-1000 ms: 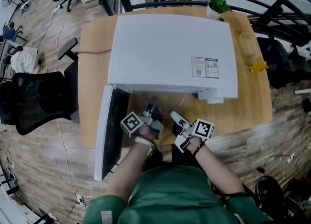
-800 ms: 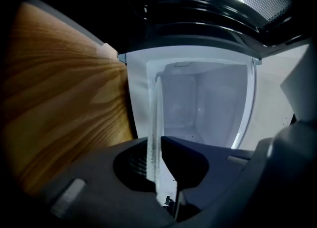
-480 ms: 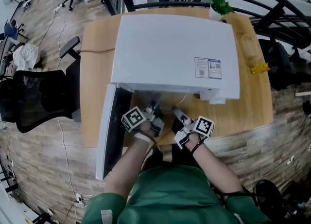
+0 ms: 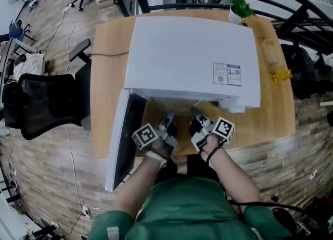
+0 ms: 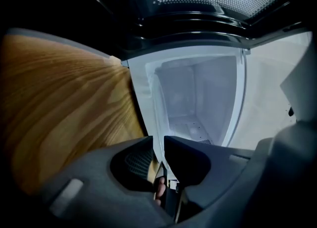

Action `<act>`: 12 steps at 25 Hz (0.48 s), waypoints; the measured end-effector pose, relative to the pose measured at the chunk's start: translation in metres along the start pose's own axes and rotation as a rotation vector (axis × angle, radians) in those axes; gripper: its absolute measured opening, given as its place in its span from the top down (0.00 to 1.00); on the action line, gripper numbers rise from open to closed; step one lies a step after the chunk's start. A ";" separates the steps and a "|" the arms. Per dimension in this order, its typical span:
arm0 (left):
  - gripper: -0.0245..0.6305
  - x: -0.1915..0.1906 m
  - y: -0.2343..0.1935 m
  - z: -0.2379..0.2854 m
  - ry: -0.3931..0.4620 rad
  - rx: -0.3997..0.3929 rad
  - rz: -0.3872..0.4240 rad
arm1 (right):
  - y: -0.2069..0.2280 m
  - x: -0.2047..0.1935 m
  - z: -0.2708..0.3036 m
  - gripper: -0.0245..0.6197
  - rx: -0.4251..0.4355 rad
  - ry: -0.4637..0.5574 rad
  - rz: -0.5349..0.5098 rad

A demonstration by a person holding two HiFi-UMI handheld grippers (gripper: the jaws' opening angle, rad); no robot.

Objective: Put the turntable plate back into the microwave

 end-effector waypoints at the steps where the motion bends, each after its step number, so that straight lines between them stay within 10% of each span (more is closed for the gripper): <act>1: 0.86 0.001 0.000 0.001 0.002 0.000 0.000 | -0.001 0.002 0.001 0.90 0.004 0.001 -0.001; 12: 0.90 0.017 0.002 0.024 -0.005 0.017 0.009 | -0.014 -0.012 0.005 0.86 -0.077 -0.029 -0.235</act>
Point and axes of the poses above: the fingertips, and each gripper's own axes: z forward along the fingers, y to its right, x out of its top, the point moved 2 cm from there along -z, backward along the fingers, and after that the axes turned 10 degrees about z, right-handed, at the moved point
